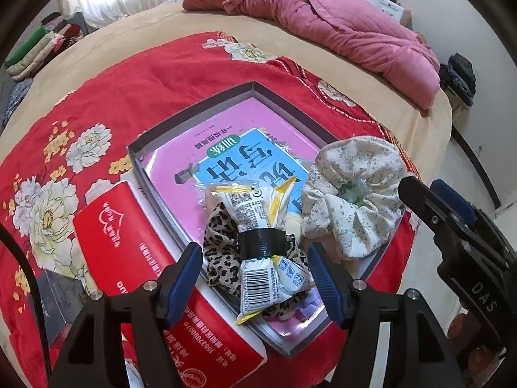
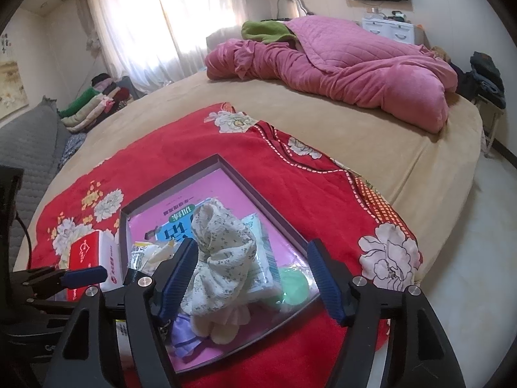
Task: Organize soft objects
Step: 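Open both grippers and move them back over the remaining items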
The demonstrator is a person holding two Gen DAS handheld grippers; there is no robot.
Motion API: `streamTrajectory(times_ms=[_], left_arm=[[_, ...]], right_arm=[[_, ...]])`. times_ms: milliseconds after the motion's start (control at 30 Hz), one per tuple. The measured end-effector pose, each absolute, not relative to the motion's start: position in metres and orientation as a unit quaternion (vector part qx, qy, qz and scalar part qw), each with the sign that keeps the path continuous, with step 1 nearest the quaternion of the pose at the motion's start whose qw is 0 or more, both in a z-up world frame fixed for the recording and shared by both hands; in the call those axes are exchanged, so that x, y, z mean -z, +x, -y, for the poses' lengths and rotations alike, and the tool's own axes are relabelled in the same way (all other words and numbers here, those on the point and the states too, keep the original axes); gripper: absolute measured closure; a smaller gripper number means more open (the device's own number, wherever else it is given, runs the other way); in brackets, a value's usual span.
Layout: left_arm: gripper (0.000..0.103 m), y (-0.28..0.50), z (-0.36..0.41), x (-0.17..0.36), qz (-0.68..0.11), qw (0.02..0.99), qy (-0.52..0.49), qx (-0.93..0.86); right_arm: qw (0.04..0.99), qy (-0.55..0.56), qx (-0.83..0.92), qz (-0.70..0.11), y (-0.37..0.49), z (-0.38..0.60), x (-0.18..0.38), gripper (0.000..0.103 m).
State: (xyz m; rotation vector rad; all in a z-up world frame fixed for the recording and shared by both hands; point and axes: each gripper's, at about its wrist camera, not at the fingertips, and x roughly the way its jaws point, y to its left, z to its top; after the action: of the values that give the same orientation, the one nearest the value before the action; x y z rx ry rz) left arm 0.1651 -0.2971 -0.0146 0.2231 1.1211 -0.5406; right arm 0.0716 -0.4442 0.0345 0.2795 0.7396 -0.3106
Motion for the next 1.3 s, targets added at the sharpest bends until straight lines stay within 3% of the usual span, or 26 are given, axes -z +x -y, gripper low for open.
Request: streamTrajectory(times_ms=[1300], left_arm=[[0.029,0.113,0.215,-0.047,-0.482,0.849,0.056,0.210]], right_arm=[[0.932,0.065,0.141,-0.328,0.042,0.397,-0.082,0.026]])
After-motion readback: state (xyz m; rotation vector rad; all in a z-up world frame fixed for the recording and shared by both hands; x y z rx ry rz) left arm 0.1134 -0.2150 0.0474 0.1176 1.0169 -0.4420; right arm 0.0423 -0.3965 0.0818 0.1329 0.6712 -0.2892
